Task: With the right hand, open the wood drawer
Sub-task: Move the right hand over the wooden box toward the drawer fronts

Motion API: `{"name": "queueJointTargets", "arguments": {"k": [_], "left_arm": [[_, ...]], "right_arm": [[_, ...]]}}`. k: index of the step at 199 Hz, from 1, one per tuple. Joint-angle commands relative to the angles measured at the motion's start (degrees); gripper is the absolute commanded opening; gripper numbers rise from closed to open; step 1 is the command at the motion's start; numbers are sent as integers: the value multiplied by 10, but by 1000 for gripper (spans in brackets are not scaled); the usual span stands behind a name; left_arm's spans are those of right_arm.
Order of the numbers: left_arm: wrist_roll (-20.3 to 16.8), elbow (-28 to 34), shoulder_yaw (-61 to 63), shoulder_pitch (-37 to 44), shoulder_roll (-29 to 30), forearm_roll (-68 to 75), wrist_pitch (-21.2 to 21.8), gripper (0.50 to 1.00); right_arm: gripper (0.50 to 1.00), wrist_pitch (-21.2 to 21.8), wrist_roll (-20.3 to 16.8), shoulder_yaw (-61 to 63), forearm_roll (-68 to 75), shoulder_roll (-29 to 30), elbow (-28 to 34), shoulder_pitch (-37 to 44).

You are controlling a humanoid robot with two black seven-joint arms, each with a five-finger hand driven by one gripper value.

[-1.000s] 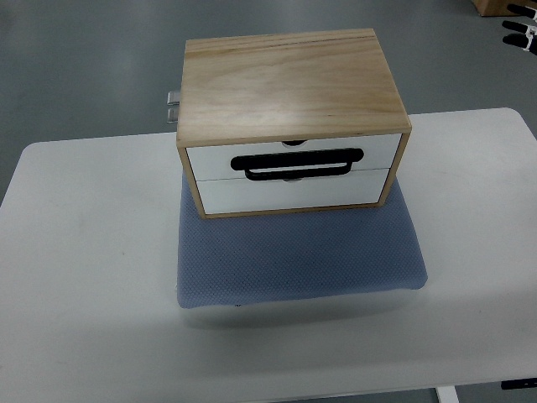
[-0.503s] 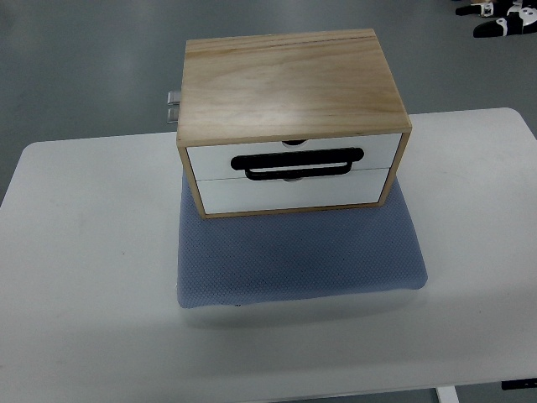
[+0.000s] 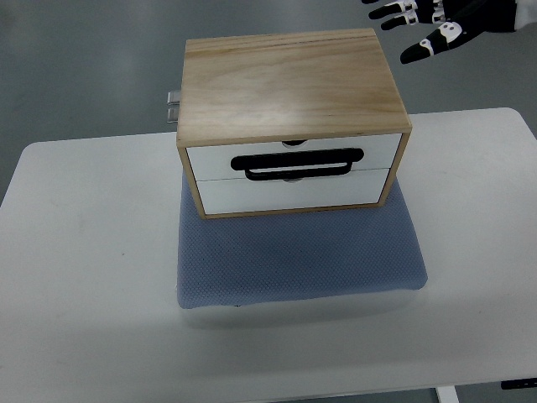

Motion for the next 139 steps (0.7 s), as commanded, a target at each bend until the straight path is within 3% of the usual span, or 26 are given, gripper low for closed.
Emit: {"name": "queueJointTargets", "arguments": {"k": [1,58,84,121,139], "left_arm": [[0,0,0,0,0,0,0,1000],[0,0,0,0,0,0,0,1000],[0,0,0,0,0,0,0,1000],[0,0,0,0,0,0,0,1000],[0,0,0,0,0,0,0,1000]], "right_arm": [[954,-2,-45,8,-11,34,0,9],[954,-1,-49,1,-11,55,8,28],[954,-3,-44,-67,-10,64,24,66],[952,-6,40,-202,-6,104,45,143],[952,-7,54,-233,-4,127,45,160]]}}
